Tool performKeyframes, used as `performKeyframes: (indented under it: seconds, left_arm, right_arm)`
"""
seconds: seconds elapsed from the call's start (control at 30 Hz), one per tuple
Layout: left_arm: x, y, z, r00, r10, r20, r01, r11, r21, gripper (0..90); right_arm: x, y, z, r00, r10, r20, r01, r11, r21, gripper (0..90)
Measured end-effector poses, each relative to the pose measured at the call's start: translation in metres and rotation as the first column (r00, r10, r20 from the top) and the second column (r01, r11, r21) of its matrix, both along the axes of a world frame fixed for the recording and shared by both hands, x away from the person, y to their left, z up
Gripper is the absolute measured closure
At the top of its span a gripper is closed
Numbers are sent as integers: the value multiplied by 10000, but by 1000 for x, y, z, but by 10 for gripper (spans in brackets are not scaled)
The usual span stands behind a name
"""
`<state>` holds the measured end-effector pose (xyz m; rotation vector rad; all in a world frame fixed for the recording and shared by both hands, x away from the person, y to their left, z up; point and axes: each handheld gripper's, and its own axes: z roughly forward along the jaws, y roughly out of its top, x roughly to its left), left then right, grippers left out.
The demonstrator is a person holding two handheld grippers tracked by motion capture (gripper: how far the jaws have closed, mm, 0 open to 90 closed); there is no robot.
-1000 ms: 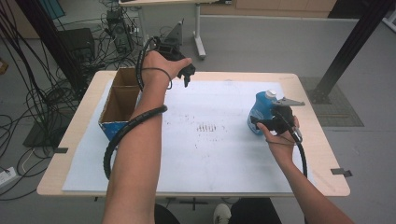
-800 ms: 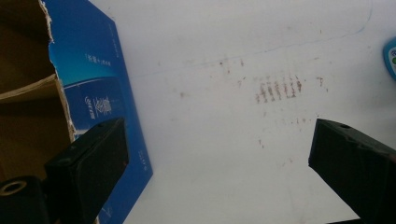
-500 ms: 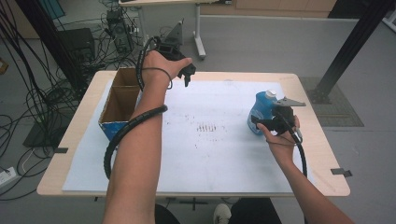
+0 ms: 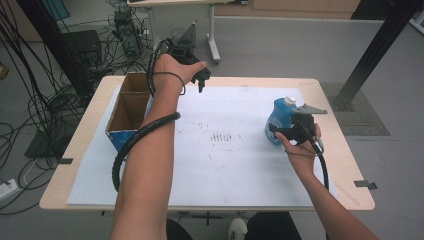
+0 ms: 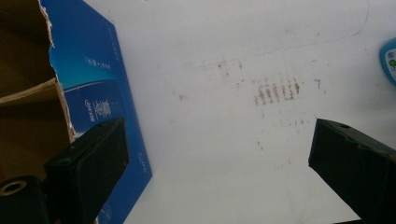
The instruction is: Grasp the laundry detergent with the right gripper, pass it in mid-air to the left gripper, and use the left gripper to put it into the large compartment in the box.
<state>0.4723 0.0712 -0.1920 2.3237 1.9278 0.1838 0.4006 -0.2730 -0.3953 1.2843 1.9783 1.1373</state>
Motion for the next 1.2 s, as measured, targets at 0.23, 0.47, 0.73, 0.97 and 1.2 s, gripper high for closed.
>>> performKeyframes:
  seconds: [0.23,0.47,0.73,0.97,1.2]
  left_arm:
    - [0,0,1,10000,-17,-1,17,10000,7,56]
    - [0,-1,2,10000,-50,51,50,10000,-16,56]
    - [0,0,1,10000,-36,41,36,10000,-31,56]
    - [0,1,1,10000,-45,57,45,10000,-30,56]
    - [0,0,3,10000,-43,79,44,10000,-46,56]
  right_arm:
    - [0,0,0,10000,2,-27,-2,10000,-4,22]
    - [-1,0,0,10000,-27,-2,27,10000,33,22]
    - [-1,0,1,10000,-16,76,16,10000,2,24]
    - [-1,1,0,10000,-5,63,5,10000,6,26]
    - [-2,1,1,9999,-3,146,2,10000,47,29]
